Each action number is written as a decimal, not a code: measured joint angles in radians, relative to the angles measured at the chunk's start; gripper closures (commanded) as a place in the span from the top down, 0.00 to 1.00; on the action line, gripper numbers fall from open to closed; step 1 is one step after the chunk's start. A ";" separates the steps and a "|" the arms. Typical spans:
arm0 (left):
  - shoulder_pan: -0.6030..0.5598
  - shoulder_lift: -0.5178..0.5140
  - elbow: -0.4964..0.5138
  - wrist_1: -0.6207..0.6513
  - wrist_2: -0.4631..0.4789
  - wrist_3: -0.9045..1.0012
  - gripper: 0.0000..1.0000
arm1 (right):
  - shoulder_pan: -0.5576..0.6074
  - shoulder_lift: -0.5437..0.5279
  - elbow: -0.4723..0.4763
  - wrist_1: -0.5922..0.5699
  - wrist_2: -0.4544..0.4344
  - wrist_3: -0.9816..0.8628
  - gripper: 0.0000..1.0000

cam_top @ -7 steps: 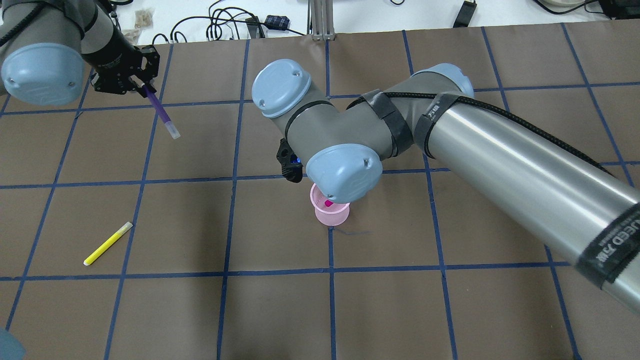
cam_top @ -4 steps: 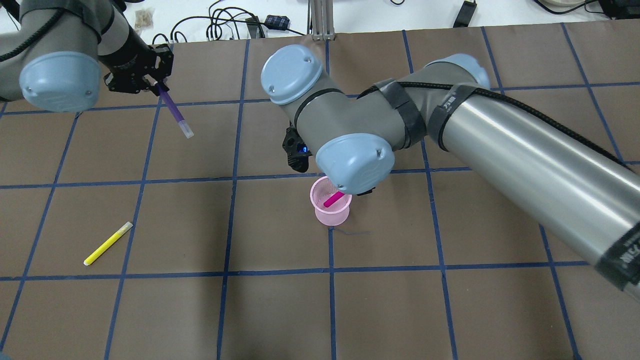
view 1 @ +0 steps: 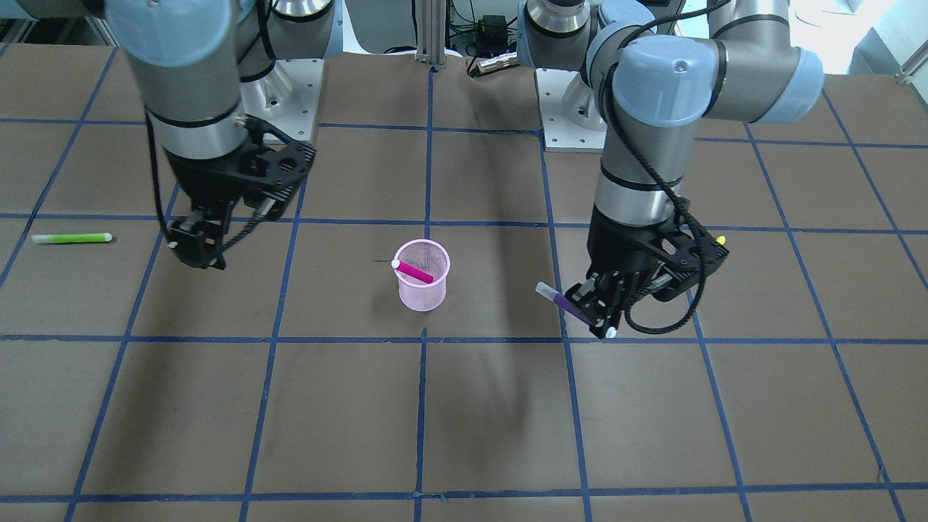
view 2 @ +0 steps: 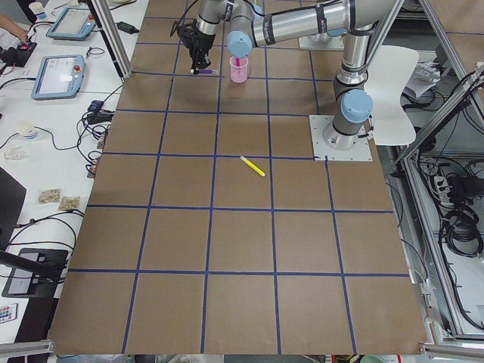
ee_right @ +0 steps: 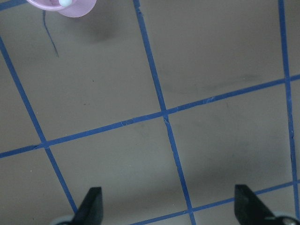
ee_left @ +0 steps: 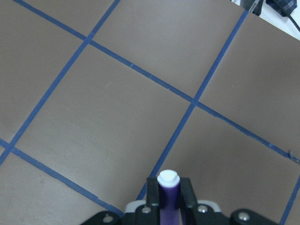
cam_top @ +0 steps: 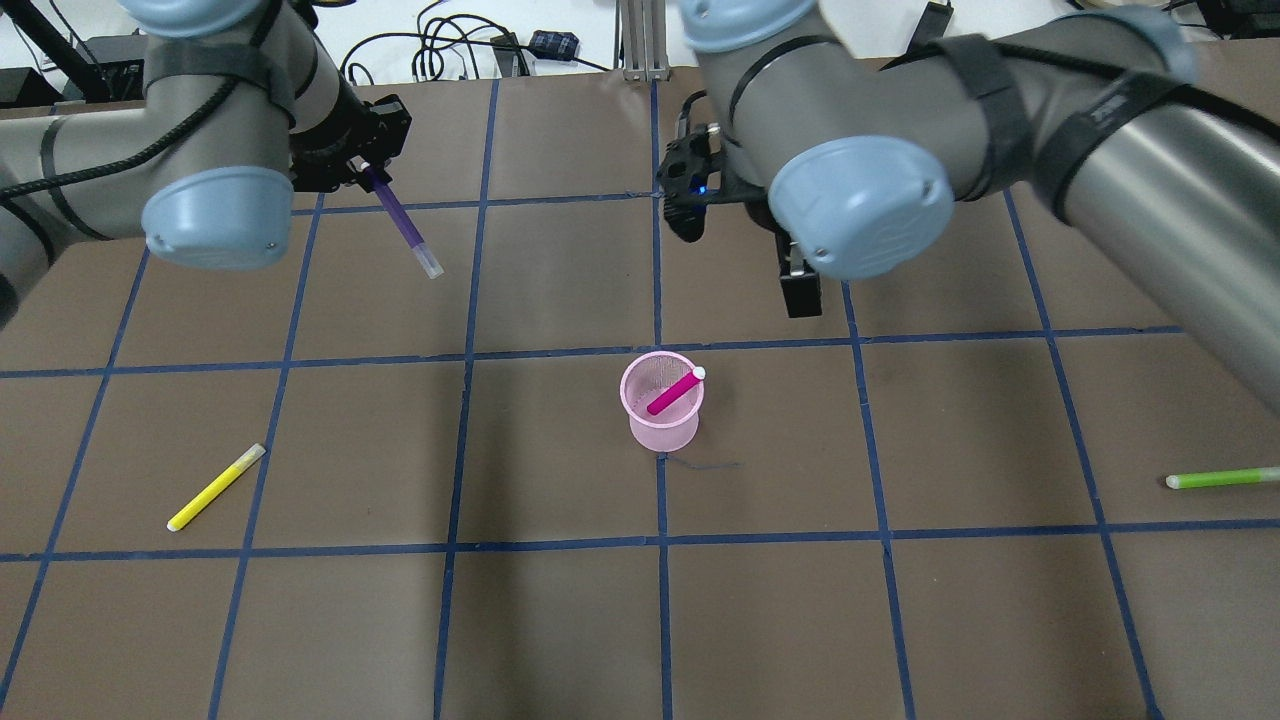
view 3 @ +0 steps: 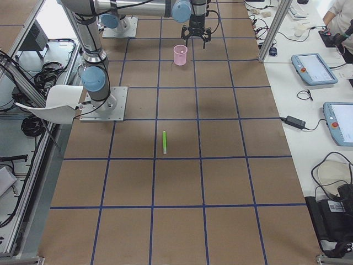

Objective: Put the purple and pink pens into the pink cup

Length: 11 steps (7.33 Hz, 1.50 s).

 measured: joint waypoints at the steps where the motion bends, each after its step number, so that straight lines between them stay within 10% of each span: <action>1: -0.055 -0.008 -0.002 0.007 0.018 -0.076 0.00 | -0.065 -0.036 0.004 0.040 0.053 0.068 1.00; 8: -0.354 -0.083 -0.059 0.124 0.277 -0.383 0.00 | -0.120 -0.095 0.007 0.046 0.102 1.160 1.00; 11: -0.415 -0.098 -0.090 0.126 0.317 -0.415 0.00 | -0.058 -0.086 0.005 0.028 0.100 1.236 1.00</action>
